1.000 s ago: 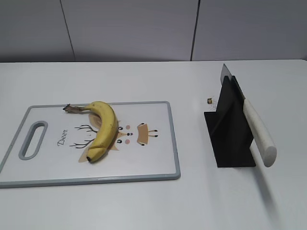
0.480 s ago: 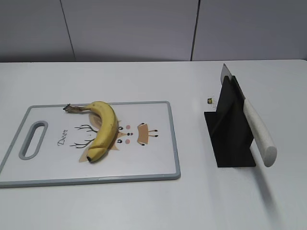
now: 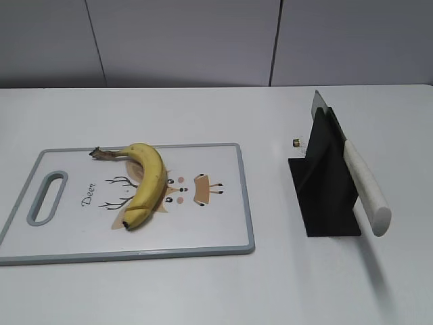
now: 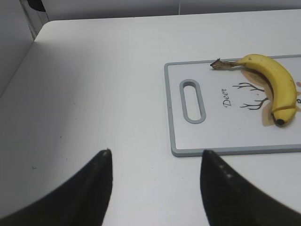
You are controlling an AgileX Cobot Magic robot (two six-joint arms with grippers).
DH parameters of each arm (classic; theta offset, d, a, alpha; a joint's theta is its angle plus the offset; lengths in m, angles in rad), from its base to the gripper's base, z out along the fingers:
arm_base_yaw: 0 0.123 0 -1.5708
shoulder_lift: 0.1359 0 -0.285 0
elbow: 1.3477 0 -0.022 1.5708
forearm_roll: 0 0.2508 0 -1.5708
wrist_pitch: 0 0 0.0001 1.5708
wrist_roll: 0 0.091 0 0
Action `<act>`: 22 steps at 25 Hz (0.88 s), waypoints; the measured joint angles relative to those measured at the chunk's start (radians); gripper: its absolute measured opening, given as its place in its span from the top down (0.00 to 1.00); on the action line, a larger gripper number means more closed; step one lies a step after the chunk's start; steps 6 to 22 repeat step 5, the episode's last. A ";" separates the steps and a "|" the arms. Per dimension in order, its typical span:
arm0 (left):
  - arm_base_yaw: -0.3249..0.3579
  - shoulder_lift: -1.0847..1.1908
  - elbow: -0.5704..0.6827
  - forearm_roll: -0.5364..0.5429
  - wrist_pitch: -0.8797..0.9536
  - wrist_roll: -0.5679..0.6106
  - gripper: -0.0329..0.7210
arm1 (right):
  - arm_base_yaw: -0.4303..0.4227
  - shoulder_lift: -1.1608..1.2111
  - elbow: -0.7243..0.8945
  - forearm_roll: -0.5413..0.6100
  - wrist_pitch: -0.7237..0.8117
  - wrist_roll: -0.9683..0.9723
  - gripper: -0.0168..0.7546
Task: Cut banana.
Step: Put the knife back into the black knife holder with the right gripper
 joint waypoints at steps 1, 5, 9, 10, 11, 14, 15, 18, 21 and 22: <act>0.000 0.000 0.000 0.000 0.000 0.000 0.19 | 0.000 0.000 0.000 0.000 0.000 0.000 0.21; 0.000 0.000 0.000 0.000 0.000 0.000 0.19 | 0.000 0.000 0.000 0.000 0.000 0.000 0.21; 0.000 0.000 0.000 0.000 0.000 0.000 0.19 | 0.000 0.000 0.000 0.000 0.000 0.000 0.21; 0.000 0.000 0.000 0.000 0.000 0.000 0.19 | 0.000 0.000 0.000 0.000 0.000 0.000 0.21; 0.000 0.000 0.000 0.000 0.000 0.000 0.19 | 0.000 0.000 0.000 0.000 0.000 0.000 0.21; 0.000 0.000 0.000 0.000 0.000 0.000 0.19 | 0.000 0.000 0.000 0.000 0.000 0.000 0.21; 0.000 0.000 0.000 0.000 0.000 0.000 0.19 | 0.000 0.000 0.000 0.000 0.000 0.000 0.21; 0.000 0.000 0.000 0.000 0.000 0.000 0.19 | 0.000 0.000 0.000 0.000 0.000 0.000 0.21; 0.000 0.000 0.000 0.000 0.000 0.000 0.19 | 0.000 0.000 0.000 0.000 0.000 0.000 0.21; 0.000 0.000 0.000 0.000 0.000 0.000 0.19 | 0.000 0.000 0.000 0.000 0.000 0.000 0.21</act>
